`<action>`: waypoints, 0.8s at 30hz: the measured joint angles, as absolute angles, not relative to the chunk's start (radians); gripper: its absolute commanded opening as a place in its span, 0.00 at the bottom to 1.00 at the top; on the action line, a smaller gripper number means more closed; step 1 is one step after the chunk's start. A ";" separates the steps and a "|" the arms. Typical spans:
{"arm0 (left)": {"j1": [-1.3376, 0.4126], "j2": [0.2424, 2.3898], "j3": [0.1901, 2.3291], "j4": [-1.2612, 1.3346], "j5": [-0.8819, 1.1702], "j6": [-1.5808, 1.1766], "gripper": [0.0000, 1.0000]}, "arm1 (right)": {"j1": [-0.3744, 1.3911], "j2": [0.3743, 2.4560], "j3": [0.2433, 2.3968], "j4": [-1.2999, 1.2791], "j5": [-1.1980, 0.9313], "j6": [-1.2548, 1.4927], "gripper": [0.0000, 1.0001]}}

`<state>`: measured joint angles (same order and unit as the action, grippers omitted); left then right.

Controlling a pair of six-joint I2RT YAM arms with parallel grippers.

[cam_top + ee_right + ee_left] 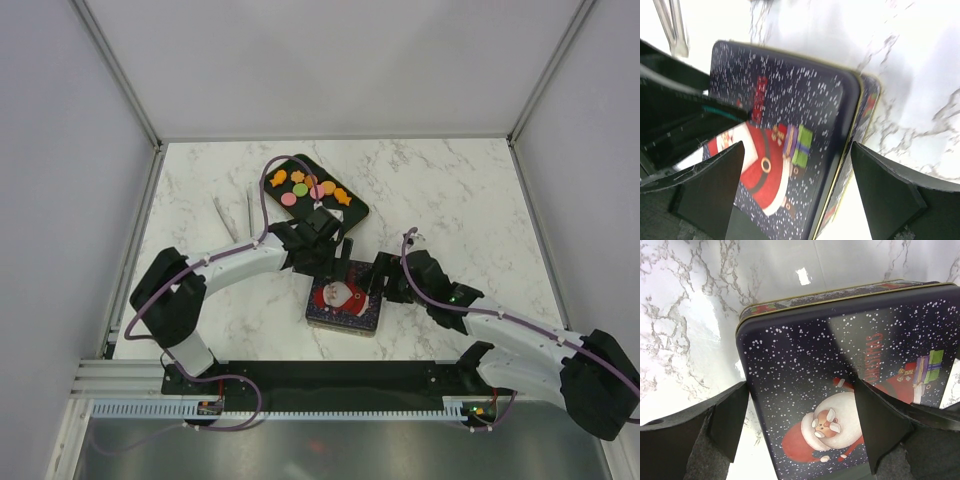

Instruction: Pack the cookies

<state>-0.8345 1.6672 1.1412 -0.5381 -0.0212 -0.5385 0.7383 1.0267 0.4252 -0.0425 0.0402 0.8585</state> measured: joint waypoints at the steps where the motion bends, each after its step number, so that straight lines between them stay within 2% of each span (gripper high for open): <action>1: -0.835 1.669 1.142 -0.535 -0.020 -0.538 0.92 | 0.727 1.026 0.426 -0.038 0.040 0.857 0.96; 10: -0.838 1.679 1.148 -0.522 -0.015 -0.537 0.91 | 0.617 1.055 0.428 -0.014 0.038 0.826 0.92; 18: -0.839 1.697 1.161 -0.513 0.008 -0.537 0.91 | 0.549 1.100 0.429 0.010 0.019 0.792 0.77; 22: -0.838 1.703 1.166 -0.514 0.010 -0.537 0.91 | 0.534 1.128 0.428 0.058 -0.009 0.786 0.61; 24: -0.838 1.704 1.167 -0.516 0.008 -0.537 0.91 | 0.527 1.144 0.427 0.081 -0.020 0.784 0.59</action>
<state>-0.8379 1.7039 1.1667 -0.5156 0.0078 -0.5373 0.5274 1.1442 0.4274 0.0811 -0.0200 0.7837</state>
